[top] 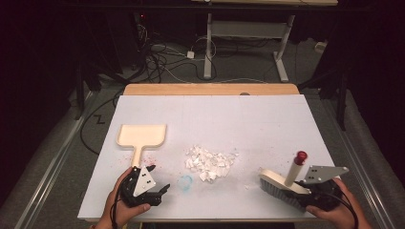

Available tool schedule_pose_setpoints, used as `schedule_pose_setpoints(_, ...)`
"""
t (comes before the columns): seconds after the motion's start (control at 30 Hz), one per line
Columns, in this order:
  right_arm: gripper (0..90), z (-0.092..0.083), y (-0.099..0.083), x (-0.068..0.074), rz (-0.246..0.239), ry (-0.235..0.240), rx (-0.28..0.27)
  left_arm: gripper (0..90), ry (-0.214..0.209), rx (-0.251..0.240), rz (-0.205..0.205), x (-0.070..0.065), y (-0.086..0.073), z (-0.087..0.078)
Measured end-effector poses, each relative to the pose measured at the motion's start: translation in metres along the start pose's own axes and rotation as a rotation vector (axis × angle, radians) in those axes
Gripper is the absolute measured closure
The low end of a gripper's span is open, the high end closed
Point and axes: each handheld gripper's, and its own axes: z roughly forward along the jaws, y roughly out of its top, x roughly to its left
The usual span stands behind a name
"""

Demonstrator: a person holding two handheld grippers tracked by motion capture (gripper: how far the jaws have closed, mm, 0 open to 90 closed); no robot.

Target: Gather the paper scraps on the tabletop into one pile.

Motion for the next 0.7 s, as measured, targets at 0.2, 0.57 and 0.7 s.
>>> schedule_pose_setpoints(0.2,67.9,0.031,0.033,-0.002,-0.048,-0.004,-0.031,22.0,-0.006,0.003,-0.003,0.0,-0.001,0.001)
schedule_pose_setpoints(0.57,68.0,0.066,0.086,-0.002,-0.084,-0.034,-0.148,22.1,-0.008,0.007,-0.009,0.001,-0.004,0.001)
schedule_pose_setpoints(0.7,67.9,0.055,0.082,-0.004,-0.061,-0.049,-0.185,22.1,-0.003,0.003,-0.014,0.001,-0.005,-0.001)
